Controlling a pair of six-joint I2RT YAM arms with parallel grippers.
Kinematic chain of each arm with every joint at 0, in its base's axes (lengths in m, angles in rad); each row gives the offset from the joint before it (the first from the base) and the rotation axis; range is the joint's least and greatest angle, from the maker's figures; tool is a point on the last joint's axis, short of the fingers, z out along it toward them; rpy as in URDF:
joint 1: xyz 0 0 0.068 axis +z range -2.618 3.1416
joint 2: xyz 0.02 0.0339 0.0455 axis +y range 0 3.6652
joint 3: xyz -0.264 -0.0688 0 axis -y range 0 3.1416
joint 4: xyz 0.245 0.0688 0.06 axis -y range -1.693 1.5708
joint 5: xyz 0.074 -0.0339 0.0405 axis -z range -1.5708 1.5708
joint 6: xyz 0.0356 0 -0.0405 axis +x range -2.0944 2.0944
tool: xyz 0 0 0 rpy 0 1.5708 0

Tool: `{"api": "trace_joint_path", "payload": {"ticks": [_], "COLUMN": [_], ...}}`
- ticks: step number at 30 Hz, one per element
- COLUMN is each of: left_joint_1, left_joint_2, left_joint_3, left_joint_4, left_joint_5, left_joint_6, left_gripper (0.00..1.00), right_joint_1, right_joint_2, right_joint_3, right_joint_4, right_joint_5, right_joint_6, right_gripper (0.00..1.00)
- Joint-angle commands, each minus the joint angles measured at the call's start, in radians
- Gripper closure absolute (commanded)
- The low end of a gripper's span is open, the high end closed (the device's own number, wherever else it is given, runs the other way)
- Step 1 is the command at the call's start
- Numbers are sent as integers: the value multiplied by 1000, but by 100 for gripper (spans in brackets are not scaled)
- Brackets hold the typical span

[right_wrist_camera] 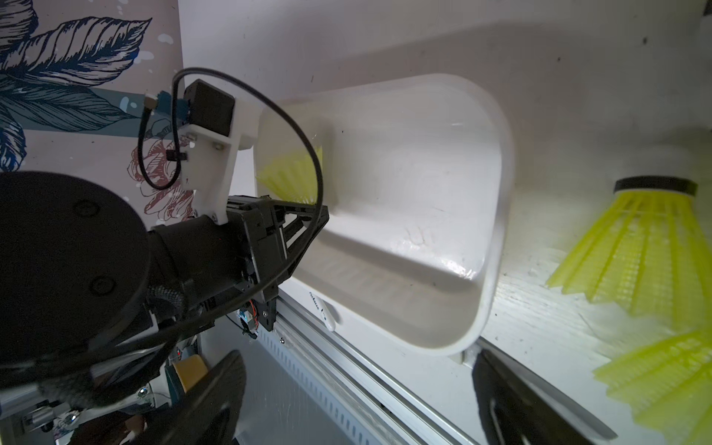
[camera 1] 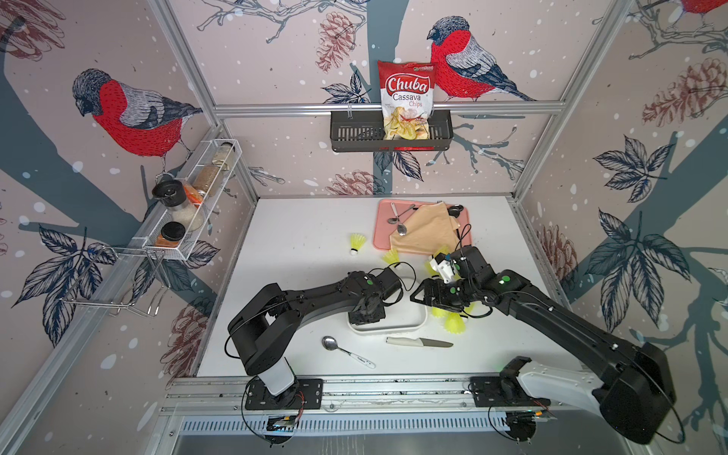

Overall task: Put the shuttlecocks into the storage box
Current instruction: Place the shuttlecock in the storage box.

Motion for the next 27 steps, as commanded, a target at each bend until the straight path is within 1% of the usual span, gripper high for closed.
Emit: {"api": "trace_joint_path", "payload": {"ticks": [1,8,14,17,27], "left_joint_1": [-2,-2,-1,-2,-2], "left_joint_2": [7,17,17,17,-9], "left_joint_3": [10,17,21,25,57], "left_joint_4": [-30,-49,-59,-67,-104], "left_joint_5": [-25,-33,-38,-40,-67], "left_joint_6": [22,31,28,31,27], "left_gripper": [75,72,62,59,58], "right_joint_1": [-4,-12,-12,-12,-12], "right_joint_2": [-6,3,12,15,18], "right_joint_3": [-8,-5,2,7,17], "right_joint_4": [32,39,37,31,20], "right_joint_5": [-33,-24,-15,-9,9], "right_joint_6": [15,19,16,15,14], "right_gripper": [7,7,7,7,7]}}
